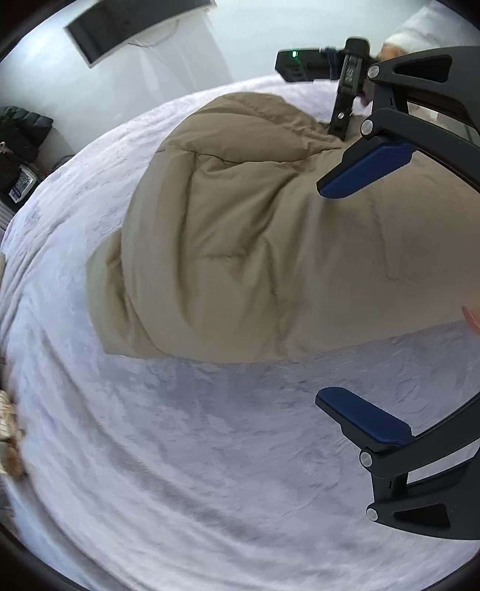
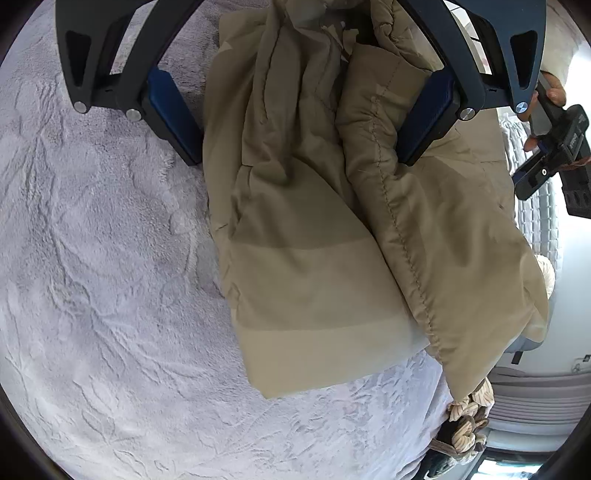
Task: Fold large clothes
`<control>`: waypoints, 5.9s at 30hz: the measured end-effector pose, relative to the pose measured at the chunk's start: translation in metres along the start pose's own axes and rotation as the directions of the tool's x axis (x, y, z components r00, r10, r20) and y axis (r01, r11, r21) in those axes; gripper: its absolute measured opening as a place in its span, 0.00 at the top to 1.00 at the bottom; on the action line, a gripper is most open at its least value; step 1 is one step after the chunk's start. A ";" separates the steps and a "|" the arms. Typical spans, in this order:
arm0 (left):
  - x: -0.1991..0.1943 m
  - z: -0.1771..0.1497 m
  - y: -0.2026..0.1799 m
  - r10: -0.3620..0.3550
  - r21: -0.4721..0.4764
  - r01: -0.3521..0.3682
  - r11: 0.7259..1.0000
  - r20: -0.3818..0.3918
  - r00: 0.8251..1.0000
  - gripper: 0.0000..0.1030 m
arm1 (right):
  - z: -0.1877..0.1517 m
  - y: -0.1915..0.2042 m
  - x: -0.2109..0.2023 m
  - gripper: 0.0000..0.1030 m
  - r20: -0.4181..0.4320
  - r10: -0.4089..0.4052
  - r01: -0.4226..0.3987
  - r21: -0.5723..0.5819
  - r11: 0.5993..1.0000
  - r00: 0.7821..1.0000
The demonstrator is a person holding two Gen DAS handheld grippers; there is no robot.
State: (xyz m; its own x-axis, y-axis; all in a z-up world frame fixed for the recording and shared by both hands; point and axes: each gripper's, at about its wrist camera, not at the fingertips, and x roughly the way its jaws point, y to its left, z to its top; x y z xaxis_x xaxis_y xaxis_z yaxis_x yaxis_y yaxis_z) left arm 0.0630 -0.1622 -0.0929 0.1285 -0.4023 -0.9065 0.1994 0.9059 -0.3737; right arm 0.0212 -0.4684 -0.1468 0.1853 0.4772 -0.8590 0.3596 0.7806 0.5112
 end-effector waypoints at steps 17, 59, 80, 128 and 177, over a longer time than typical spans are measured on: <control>0.052 -0.023 0.064 -0.469 -0.254 0.428 0.867 -0.127 0.874 0.01 | 0.005 -0.009 0.002 0.00 -0.009 0.062 -0.062 -0.010 0.998 0.998; 0.029 -0.013 0.019 -0.583 -0.216 0.556 0.802 -0.086 0.808 0.08 | 0.005 0.014 -0.008 0.54 0.038 0.477 -0.478 0.037 0.877 0.878; -0.078 0.059 0.127 -0.651 -0.066 0.653 0.755 0.045 0.758 0.08 | 0.000 0.109 0.009 0.54 0.130 0.556 -0.543 -0.127 0.830 0.821; -0.059 0.162 0.219 -0.031 -0.131 0.052 0.990 0.159 0.987 0.03 | -0.008 0.302 0.097 0.80 0.202 0.000 0.066 -0.318 0.946 0.979; -0.073 0.097 0.183 0.219 -0.039 -0.216 0.976 0.146 0.965 0.03 | 0.109 0.275 0.139 0.85 0.270 -0.240 0.294 -0.181 0.938 0.932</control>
State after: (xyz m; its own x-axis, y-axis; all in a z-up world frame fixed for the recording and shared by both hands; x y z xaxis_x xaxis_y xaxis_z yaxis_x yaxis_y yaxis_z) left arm 0.1846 0.0204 -0.0755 0.3097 -0.2089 -0.9276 0.1292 0.9758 -0.1766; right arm 0.2455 -0.2309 -0.1286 0.3337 0.1484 -0.9309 0.2262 0.9461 0.2318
